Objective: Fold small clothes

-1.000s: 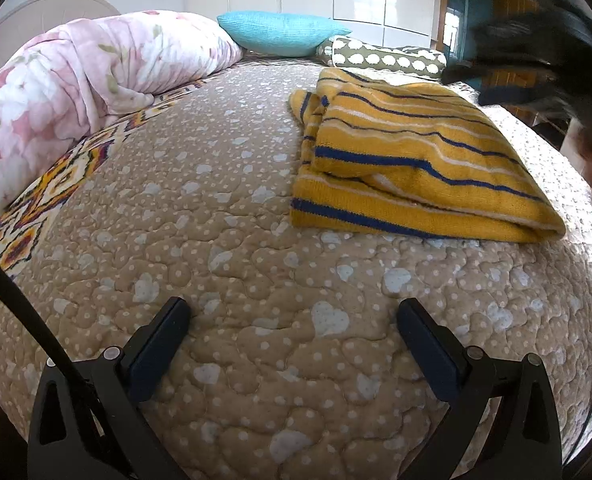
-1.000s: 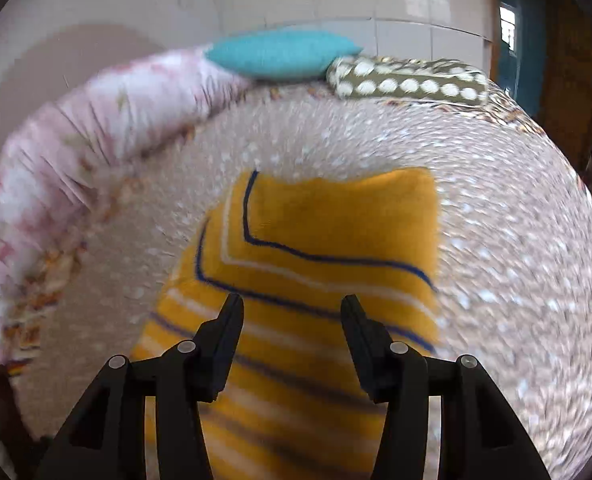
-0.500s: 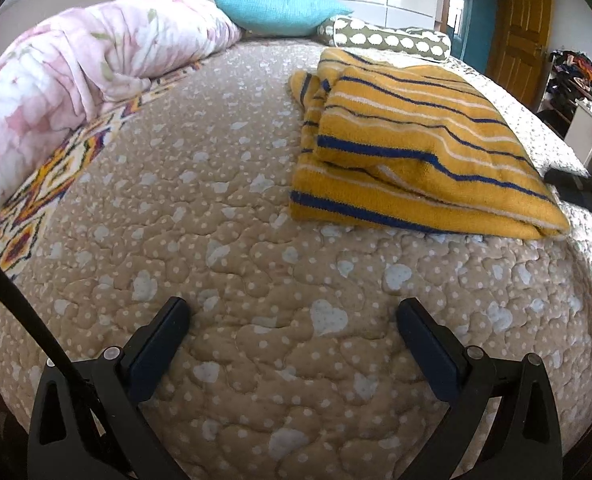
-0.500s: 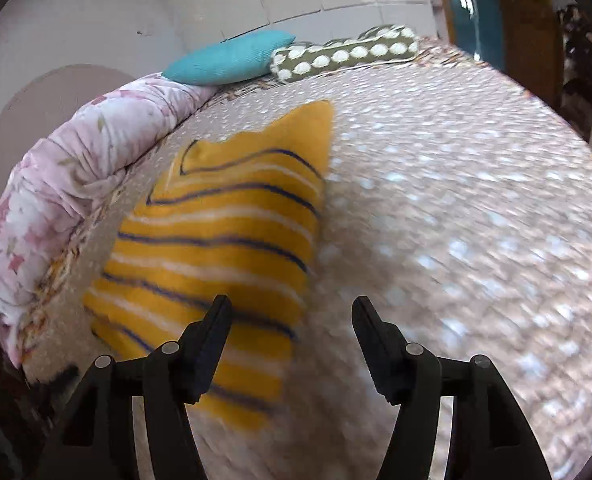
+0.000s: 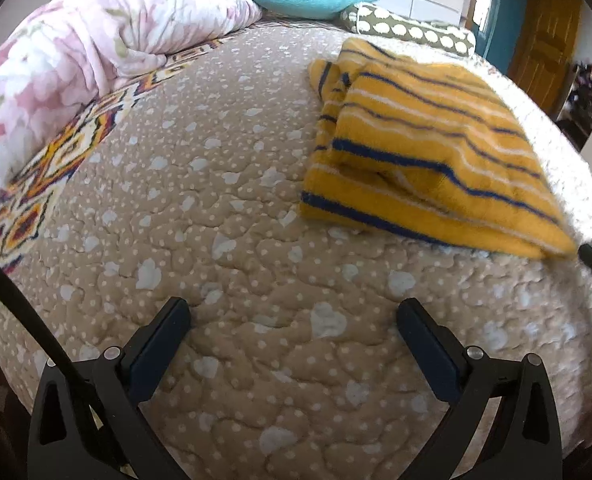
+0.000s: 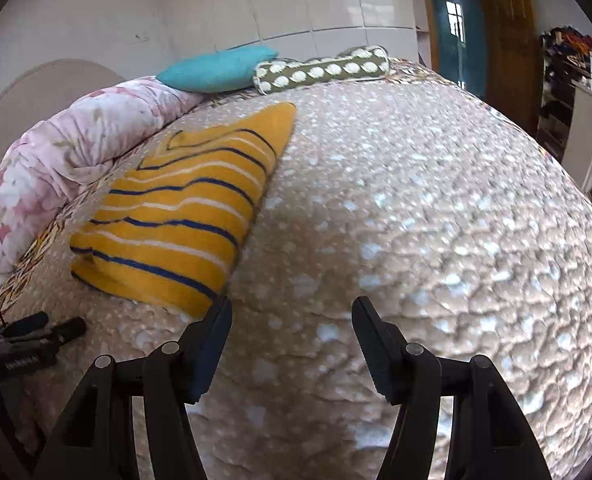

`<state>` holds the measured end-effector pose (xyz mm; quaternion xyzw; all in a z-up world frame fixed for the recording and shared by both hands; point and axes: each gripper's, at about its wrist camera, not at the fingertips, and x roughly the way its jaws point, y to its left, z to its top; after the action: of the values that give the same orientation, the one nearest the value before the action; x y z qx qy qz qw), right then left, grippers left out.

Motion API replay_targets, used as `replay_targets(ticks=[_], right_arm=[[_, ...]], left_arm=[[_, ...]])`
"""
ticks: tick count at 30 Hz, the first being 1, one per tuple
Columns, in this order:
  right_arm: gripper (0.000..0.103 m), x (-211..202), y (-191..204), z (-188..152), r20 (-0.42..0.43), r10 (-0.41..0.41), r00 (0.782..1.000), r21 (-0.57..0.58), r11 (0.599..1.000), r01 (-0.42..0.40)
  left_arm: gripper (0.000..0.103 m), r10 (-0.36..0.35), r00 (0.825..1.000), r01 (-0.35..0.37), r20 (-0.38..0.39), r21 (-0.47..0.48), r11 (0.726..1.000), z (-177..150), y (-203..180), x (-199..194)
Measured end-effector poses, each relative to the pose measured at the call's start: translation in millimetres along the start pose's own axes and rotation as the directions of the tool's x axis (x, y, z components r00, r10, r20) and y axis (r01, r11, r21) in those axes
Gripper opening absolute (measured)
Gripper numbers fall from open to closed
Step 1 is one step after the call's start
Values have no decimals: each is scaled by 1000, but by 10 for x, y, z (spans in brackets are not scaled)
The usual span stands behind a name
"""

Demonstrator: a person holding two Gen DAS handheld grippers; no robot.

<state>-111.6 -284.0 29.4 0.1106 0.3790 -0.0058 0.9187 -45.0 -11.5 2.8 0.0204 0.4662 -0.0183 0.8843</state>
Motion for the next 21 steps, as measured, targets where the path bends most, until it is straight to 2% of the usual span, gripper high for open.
replay_targets(ticks=[3, 7, 8, 10, 12, 14, 15, 17, 18, 20, 21], right_arm=[[66, 54, 110, 71, 2, 28, 1000, 8, 1000, -28], [65, 74, 339, 165, 22, 38, 999, -30, 999, -38], [57, 72, 405, 192, 24, 51, 998, -39, 998, -50], [48, 73, 606, 277, 22, 97, 995, -77, 992, -95], [45, 112, 840, 371, 11, 161, 987, -130, 979, -158], [31, 312, 1026, 480, -51, 240, 969, -154, 957, -245], [27, 446, 1092, 532, -83, 262, 961, -148, 951, -272], [25, 774, 1206, 624, -171, 327, 930, -110, 931, -347], [24, 961, 1277, 652, -228, 368, 901, -72, 917, -393], [24, 1243, 1437, 650, -322, 465, 825, -2, 871, -492], [24, 1292, 1483, 637, -335, 480, 811, 7, 862, -507]], left_arm=[[103, 26, 999, -26, 40, 17, 999, -53, -49, -14], [103, 23, 997, -23, 74, 4, 1000, -94, -42, -23], [103, 24, 997, -24, 80, 2, 1000, -95, -33, -22], [103, 30, 996, -30, 90, -2, 1000, -109, -41, -25], [103, 32, 994, -32, 101, -4, 999, -127, -46, -33], [103, 30, 993, -30, 111, -3, 1000, -144, -49, -42], [103, 29, 993, -29, 116, -2, 1000, -152, -50, -45], [103, 30, 992, -31, 126, 1, 1000, -169, -56, -49], [103, 30, 991, -30, 128, 3, 1000, -171, -53, -49], [103, 25, 991, -26, 131, 7, 1000, -175, -54, -53], [103, 23, 991, -24, 131, 7, 1000, -177, -53, -55]])
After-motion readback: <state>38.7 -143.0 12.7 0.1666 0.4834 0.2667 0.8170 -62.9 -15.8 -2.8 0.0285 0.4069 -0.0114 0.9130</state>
